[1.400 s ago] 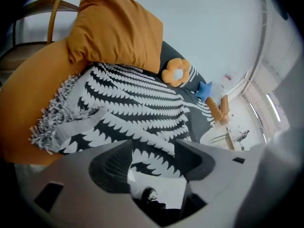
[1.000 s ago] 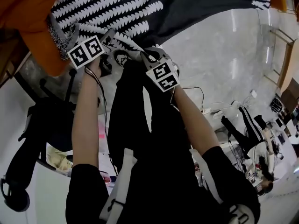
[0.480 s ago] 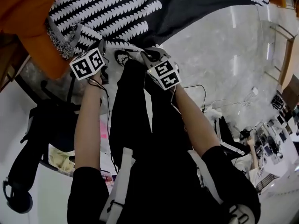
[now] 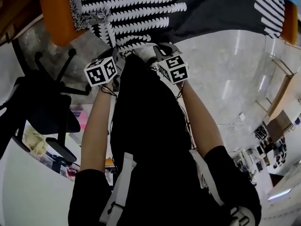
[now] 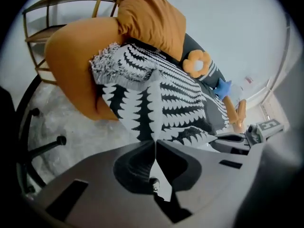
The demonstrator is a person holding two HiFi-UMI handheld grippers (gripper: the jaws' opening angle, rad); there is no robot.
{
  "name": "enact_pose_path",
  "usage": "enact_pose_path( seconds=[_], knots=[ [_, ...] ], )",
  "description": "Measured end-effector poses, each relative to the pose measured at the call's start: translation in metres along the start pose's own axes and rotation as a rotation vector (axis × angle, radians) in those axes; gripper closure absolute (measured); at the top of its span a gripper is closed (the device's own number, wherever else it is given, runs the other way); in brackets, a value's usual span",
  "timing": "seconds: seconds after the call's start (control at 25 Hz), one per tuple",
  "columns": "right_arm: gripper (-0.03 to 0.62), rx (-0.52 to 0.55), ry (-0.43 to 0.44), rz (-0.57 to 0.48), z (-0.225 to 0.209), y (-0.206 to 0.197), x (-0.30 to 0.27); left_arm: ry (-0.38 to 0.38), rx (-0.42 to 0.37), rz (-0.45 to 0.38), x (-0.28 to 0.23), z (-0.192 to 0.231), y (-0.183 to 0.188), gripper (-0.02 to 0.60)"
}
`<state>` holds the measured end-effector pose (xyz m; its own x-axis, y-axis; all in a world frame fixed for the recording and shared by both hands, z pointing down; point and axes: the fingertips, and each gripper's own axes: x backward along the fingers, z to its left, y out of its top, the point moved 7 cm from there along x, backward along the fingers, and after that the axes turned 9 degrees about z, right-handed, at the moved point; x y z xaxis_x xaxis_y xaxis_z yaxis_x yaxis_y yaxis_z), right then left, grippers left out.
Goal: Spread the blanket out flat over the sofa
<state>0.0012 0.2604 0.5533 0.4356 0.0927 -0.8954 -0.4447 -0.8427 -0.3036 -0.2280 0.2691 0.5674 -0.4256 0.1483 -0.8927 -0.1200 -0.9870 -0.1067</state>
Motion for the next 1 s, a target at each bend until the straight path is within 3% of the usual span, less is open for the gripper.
enact_pose_path(
  seconds=[0.28,0.36,0.64,0.92,1.0],
  knots=[
    [0.562,0.109,0.015,0.027,0.003,-0.007,-0.014,-0.016,0.252,-0.144,-0.008,0.021,-0.037,0.554],
    [0.56,0.126,0.029,0.033,0.005,-0.01,-0.021,0.0,0.263,-0.162,-0.01,0.027,-0.044,0.554],
    [0.56,0.095,0.088,0.042,-0.016,-0.029,-0.084,0.036,0.157,-0.148,-0.05,0.052,-0.048,0.554],
    [0.558,0.013,0.096,0.034,-0.038,-0.034,-0.127,0.114,-0.041,-0.089,-0.091,0.06,-0.042,0.551],
    [0.506,-0.029,0.105,0.026,-0.035,-0.034,-0.122,0.136,-0.096,-0.059,-0.082,0.056,-0.043,0.542]
  ],
)
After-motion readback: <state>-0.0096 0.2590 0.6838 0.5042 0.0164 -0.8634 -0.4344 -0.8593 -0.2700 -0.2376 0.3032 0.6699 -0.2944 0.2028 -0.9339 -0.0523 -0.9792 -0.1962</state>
